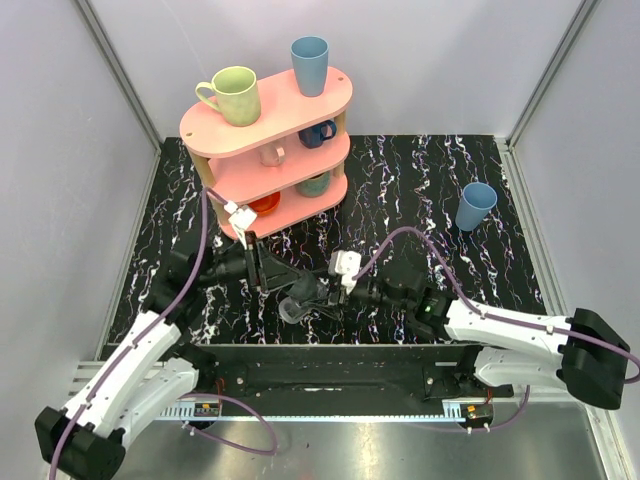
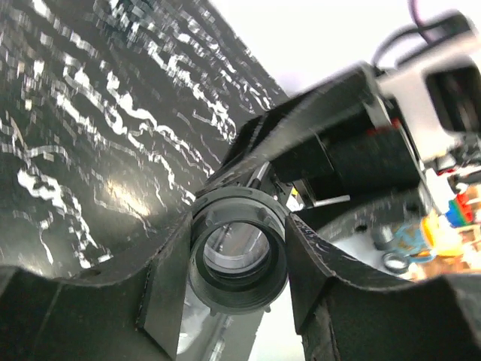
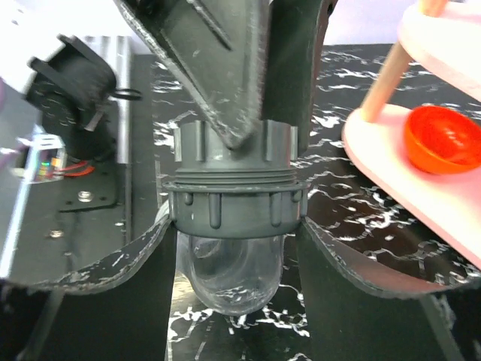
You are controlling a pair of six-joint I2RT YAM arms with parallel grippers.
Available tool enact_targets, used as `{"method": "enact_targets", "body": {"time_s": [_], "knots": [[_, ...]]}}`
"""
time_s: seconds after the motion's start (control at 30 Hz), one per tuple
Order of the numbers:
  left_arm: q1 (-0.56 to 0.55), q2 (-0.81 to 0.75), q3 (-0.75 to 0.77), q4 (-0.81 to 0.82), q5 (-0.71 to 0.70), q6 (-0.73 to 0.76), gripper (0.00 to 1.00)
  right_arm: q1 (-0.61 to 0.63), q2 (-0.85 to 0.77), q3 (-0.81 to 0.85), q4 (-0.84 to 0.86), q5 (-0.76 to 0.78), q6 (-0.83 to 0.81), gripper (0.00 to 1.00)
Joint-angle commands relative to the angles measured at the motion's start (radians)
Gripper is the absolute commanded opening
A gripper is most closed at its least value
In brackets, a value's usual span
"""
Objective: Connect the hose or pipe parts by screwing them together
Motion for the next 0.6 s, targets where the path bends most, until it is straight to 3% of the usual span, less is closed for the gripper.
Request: {"method": "enact_targets", "body": {"time_s": [0.0, 0.17, 0.2, 0.23, 0.27, 0.33, 0.47, 0.57], "knots": [[-0.011, -0.123, -0.048, 0.291, 0.14, 0.159, 0.0, -0.079, -0.03, 0.086, 0.076, -0.31, 0.198, 0.0], [-0.011, -0.154, -0.043, 0.356, 0.191, 0.282, 0.03, -0.091, 0.011, 0.114, 0.048, -0.409, 0.217, 0.0], [-0.011, -0.145, -0.027, 0.327, 0.176, 0.296, 0.12, -0.091, 0.011, 0.113, 0.048, -0.403, 0.218, 0.0], [-0.011, -0.136, 0.015, 0.252, 0.156, 0.299, 0.48, -0.091, 0.01, 0.108, 0.05, -0.372, 0.209, 0.0], [-0.012, -0.116, 0.046, 0.195, 0.125, 0.303, 0.6, -0.091, 0.007, 0.1, 0.047, -0.361, 0.203, 0.0], [-0.011, -0.097, 0.133, 0.038, 0.03, 0.329, 0.7, -0.091, -0.005, 0.096, 0.038, -0.331, 0.179, 0.0], [-0.011, -0.088, 0.214, -0.086, -0.105, 0.265, 0.85, -0.091, -0.021, 0.096, -0.016, -0.265, 0.126, 0.0], [-0.011, -0.08, 0.267, -0.196, -0.205, 0.195, 0.85, -0.091, -0.034, 0.079, -0.01, -0.189, 0.083, 0.0]]}}
